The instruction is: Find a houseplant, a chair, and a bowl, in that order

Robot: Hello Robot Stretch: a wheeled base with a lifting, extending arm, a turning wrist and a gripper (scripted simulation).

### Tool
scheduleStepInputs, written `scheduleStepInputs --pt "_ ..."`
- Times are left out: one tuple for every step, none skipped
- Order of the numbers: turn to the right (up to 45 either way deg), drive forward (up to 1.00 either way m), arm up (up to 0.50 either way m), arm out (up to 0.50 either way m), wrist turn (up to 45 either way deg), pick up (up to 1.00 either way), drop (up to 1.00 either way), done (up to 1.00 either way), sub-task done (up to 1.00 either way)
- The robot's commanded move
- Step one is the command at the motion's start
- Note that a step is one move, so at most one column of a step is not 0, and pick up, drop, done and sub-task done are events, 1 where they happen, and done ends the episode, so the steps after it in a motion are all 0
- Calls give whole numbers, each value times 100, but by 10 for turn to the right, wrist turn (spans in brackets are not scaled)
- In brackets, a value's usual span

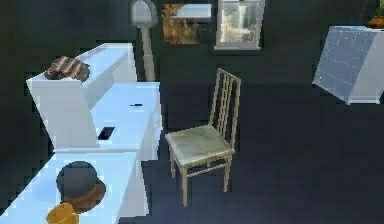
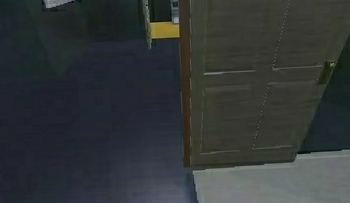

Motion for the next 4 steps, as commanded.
scheduleStepInputs --pt "0 0 0 0 0 0 0 0 100" --pt "450 0 0 0 0 0 0 0 0" --pt "450 0 0 0 0 0 0 0 0" --pt "450 0 0 0 0 0 0 0 0"
